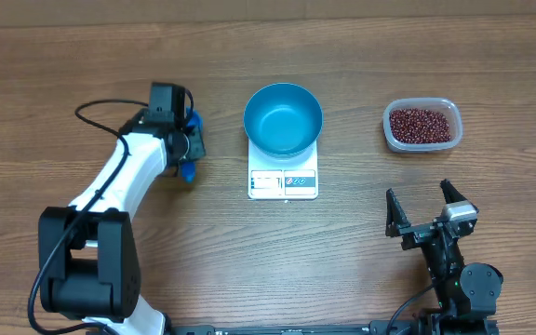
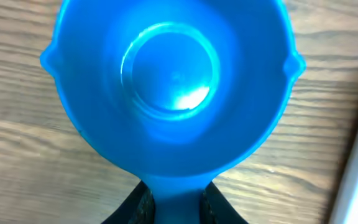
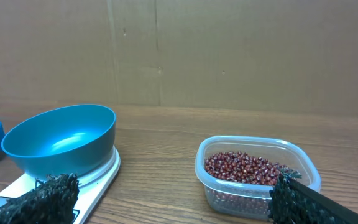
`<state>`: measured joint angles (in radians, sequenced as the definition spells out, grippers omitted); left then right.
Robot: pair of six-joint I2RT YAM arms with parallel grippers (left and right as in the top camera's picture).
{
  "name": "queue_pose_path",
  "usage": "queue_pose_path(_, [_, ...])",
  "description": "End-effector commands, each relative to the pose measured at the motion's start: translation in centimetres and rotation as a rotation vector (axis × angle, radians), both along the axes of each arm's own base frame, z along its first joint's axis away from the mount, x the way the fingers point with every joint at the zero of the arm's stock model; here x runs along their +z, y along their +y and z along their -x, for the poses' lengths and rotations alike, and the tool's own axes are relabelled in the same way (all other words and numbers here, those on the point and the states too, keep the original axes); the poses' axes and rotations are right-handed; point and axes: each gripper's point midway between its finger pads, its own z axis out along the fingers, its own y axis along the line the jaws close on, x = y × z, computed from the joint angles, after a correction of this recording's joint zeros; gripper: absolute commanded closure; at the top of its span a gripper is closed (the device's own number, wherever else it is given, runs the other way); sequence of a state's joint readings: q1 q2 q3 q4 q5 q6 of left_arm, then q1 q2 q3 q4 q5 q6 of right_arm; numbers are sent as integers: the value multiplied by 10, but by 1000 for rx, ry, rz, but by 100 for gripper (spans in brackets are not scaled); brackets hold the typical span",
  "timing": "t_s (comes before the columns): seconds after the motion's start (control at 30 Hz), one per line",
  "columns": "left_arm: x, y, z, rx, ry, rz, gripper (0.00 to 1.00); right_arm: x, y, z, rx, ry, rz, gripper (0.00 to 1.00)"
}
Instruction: Scoop item into bowl and weigh 150g on scale
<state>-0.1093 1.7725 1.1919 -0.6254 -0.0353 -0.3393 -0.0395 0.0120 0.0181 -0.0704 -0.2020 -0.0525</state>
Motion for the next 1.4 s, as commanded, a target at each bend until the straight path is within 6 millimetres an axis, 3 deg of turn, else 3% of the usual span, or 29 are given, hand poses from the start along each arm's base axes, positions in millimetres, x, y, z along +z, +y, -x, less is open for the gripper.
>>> queue_pose_path(0.0, [63, -1, -20, 55, -125, 47, 80, -2, -3, 0, -14, -4, -4, 0])
queue_pose_path(0.1, [99, -6, -20, 153, -140, 130, 83, -2, -3, 0, -14, -4, -4, 0])
queue_pose_path(0.27, [145, -42, -20, 116, -161, 431, 83, -2, -3, 0, -14, -4, -4, 0])
queue_pose_path(0.43, [174, -65, -16, 73, -144, 701, 83, -2, -3, 0, -14, -4, -4, 0])
queue_pose_path(0.77, [190, -84, 0, 64, -37, 919, 88, -2, -3, 0, -14, -4, -4, 0])
queue_pose_path(1.03, [186, -84, 5, 78, -7, 920, 87, -2, -3, 0, -14, -4, -4, 0])
queue_pose_path(1.17, [186, -84, 5, 78, -7, 920, 93, 3, -3, 0, -13, -23, -3, 0])
queue_pose_path(1.37, [186, -84, 5, 78, -7, 920, 93, 1, 10, 2, 63, -16, -3, 0])
